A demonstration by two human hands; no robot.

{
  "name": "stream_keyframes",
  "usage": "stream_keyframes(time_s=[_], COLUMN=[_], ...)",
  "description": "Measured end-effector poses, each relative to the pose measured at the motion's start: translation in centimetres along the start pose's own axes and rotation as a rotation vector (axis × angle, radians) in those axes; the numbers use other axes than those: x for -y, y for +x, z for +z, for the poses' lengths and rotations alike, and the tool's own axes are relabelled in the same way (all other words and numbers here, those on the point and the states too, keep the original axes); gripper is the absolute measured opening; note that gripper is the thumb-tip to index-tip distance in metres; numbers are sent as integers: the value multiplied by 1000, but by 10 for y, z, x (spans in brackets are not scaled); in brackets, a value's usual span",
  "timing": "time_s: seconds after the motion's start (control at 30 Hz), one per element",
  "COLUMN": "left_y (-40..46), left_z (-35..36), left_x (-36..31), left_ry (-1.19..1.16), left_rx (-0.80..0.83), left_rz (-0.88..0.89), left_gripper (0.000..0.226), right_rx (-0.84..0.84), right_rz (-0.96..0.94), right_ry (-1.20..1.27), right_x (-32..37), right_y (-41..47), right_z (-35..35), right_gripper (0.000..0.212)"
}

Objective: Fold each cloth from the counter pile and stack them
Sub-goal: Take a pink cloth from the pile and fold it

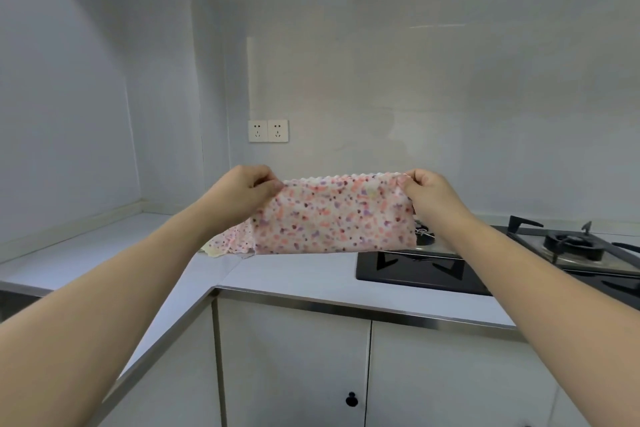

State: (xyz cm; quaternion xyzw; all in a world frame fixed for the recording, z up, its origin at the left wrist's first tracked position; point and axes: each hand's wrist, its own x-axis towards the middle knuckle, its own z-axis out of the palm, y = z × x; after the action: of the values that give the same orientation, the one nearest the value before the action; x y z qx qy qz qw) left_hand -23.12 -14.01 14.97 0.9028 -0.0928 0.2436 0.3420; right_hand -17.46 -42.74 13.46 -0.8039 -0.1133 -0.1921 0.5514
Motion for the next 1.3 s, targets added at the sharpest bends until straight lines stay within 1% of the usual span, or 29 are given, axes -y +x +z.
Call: stream_keyframes(time_s=[0.13,0.23,0.3,0.47,0.63,0.77,0.93,1.0,1.03,1.1,1.13,1.2,1.23,1.3], left_y=[-1,0,3,13,29,48,75,89,94,100,100,95,91,85], left_z=[3,8,14,36,66,94,121,131,135,146,154,172,181,197], left_x=[4,19,35,86,144,183,217,225,228,230,230,222,217,211], left_ry=[1,-13,-17,-98,-123,-58,50,118,189,433,490,391,313,212], left_rx=[-98,-96,-76,-45,-6,38,103,131,150,171,153,124,130,200], left_rz=[5,-2,-36,-163,-269,-310,-318,-341,-359,-311,-254,-153,-100,-64], left_gripper=[27,22,20,17,16,23,19,20,20,32,39,41,38,37], right_rx=[-102,-141,-135,-71,68,136,153,169,177,170,144,106,135,289], right_rz=[58,72,79,112,134,152,152,133,122,84,38,-96,-155,-208], right_ry=[49,63,49,0,-128,-262,-439,-514,-558,-639,-682,-752,-765,-784], right_x=[-1,-11,-21,-64,-119,-155,-186,-193,-195,-194,-193,-192,-194,-202], right_y=[7,15,21,45,70,91,121,132,137,142,143,138,133,121], right_z=[10,25,40,85,126,152,181,191,197,206,210,217,219,225], right_gripper=[29,33,34,36,23,20,15,16,16,19,24,33,36,37])
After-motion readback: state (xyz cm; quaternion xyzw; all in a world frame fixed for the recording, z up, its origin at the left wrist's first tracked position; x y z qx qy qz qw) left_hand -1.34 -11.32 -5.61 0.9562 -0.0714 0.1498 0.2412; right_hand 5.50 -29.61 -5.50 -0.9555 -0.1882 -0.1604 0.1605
